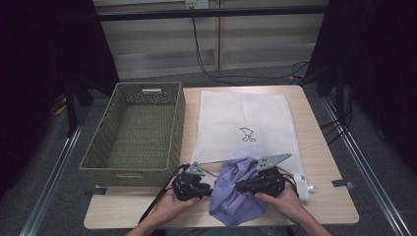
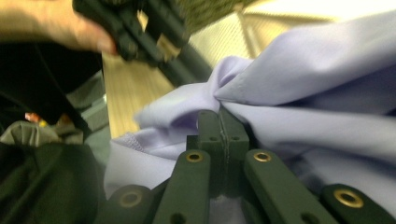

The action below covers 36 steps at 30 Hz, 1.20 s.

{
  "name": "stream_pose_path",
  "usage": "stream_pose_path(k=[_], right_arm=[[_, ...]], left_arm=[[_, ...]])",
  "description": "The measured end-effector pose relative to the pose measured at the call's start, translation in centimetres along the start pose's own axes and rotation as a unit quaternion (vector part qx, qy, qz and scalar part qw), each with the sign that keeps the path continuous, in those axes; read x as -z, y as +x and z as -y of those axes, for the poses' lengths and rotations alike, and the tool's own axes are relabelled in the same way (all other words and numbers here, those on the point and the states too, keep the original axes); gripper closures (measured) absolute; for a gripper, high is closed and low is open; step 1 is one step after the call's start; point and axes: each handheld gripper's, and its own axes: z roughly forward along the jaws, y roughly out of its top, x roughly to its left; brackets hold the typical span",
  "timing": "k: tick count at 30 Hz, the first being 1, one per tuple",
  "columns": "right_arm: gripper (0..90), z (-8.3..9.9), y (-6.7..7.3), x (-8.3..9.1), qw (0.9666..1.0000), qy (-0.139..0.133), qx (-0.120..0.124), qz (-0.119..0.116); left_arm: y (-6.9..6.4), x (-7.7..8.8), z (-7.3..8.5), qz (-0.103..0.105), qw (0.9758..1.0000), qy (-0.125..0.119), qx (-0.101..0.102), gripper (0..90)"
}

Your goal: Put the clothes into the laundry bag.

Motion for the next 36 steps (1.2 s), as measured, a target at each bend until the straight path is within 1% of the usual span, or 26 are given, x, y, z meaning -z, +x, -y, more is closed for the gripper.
stream_pose_path(k=[1,2,3,5,6,7,8,9,10,11,12,15,18,20,21,22,23,24,25,26,28,30,31,32,34,36], right_arm=[[90.0,-0.1,-0.1,0.2,1.0000,-0.007,-0.002,0.000],[90.0,-0.3,-0.2,0.4,0.9999,-0.011,-0.006,0.002],[90.0,-0.3,-0.2,0.4,0.9999,-0.011,-0.006,0.002],[90.0,-0.6,-0.5,0.8,0.9998,-0.019,-0.008,0.008],[90.0,-0.8,-0.8,1.2,0.9994,-0.030,-0.011,0.012],[90.0,-0.8,-0.8,1.2,0.9994,-0.030,-0.011,0.012],[90.0,-1.2,-1.2,1.4,0.9989,-0.039,-0.016,0.017],[90.0,-1.2,-1.2,1.4,0.9989,-0.039,-0.016,0.017],[90.0,-1.6,-1.5,1.5,0.9986,-0.046,-0.018,0.020],[90.0,-1.6,-1.5,1.5,0.9986,-0.046,-0.018,0.020],[90.0,-2.0,-1.8,1.4,0.9984,-0.048,-0.018,0.024],[90.0,-2.4,-2.0,1.2,0.9983,-0.047,-0.018,0.029],[90.0,-3.3,-2.8,0.9,0.9982,-0.041,-0.020,0.039],[90.0,-3.4,-3.2,0.5,0.9983,-0.033,-0.017,0.045],[90.0,-3.4,-3.2,0.5,0.9983,-0.033,-0.017,0.045],[90.0,-3.1,-3.7,-0.2,0.9979,-0.031,-0.026,0.051],[90.0,-3.1,-3.7,-0.2,0.9979,-0.031,-0.026,0.051],[90.0,-2.9,-3.9,-0.4,0.9979,-0.028,-0.026,0.053],[90.0,-2.6,-4.0,-0.8,0.9978,-0.016,-0.025,0.059],[90.0,-2.4,-4.1,-1.2,0.9977,-0.005,-0.022,0.065],[90.0,-2.3,-4.2,-1.3,0.9977,-0.005,-0.023,0.064],[90.0,-2.2,-4.3,-1.7,0.9972,0.005,-0.021,0.071],[90.0,-2.2,-4.3,-1.7,0.9972,0.005,-0.021,0.071],[90.0,-2.2,-4.3,-1.9,0.9963,0.013,-0.018,0.083],[90.0,-2.1,-4.7,-2.3,0.9955,0.029,-0.023,0.087],[90.0,-2.0,-4.8,-2.4,0.9954,0.031,-0.025,0.088]], left_arm=[[0.0,0.0,0.0,0.000,1.0000,0.000,0.000,76.1],[0.1,0.0,-0.1,0.002,1.0000,0.005,-0.003,76.1],[0.1,0.0,-0.1,0.002,1.0000,0.005,-0.003,76.1],[-0.1,-0.1,-0.1,-0.001,1.0000,0.000,-0.004,76.1],[-0.1,-0.1,-0.1,-0.001,1.0000,0.001,-0.007,76.1],[-0.1,-0.1,-0.1,-0.001,1.0000,0.001,-0.007,76.1],[-0.1,-0.1,0.0,0.001,1.0000,0.001,-0.007,76.1],[-0.1,-0.1,0.0,0.001,1.0000,0.001,-0.007,76.1],[-0.2,-0.1,0.0,-0.002,1.0000,-0.001,-0.006,76.2],[-0.2,-0.1,0.0,-0.002,1.0000,-0.001,-0.006,76.4],[-0.3,-0.1,-0.1,-0.006,0.9998,0.003,-0.017,76.5],[-0.4,-0.2,-0.1,-0.007,0.9997,0.003,-0.022,77.9],[-0.4,-0.1,-0.1,-0.007,0.9996,0.006,-0.025,78.6],[-0.4,-0.2,-0.1,-0.006,0.9996,0.004,-0.026,78.7],[-0.4,-0.2,-0.1,-0.006,0.9996,0.004,-0.026,78.6],[-0.4,-0.2,-0.1,-0.005,0.9996,0.004,-0.027,78.6],[-0.4,-0.2,-0.1,-0.005,0.9996,0.004,-0.027,78.6],[-0.5,-0.2,-0.1,-0.005,0.9998,-0.001,-0.021,78.6],[-0.5,-0.3,-0.1,-0.004,0.9998,-0.001,-0.021,78.6],[-0.5,-0.2,-0.1,-0.006,0.9995,0.004,-0.031,78.6],[-0.5,-0.2,-0.1,-0.006,0.9994,0.002,-0.033,78.6],[-0.5,-0.2,-0.1,-0.005,0.9993,0.004,-0.037,78.6],[-0.5,-0.2,-0.1,-0.005,0.9993,0.004,-0.037,78.6],[-0.5,-0.2,-0.1,-0.004,0.9993,0.004,-0.038,78.6],[-0.5,-0.2,-0.1,-0.003,0.9991,0.005,-0.041,78.9],[-0.5,-0.2,-0.1,-0.004,0.9991,0.007,-0.042,79.3]])
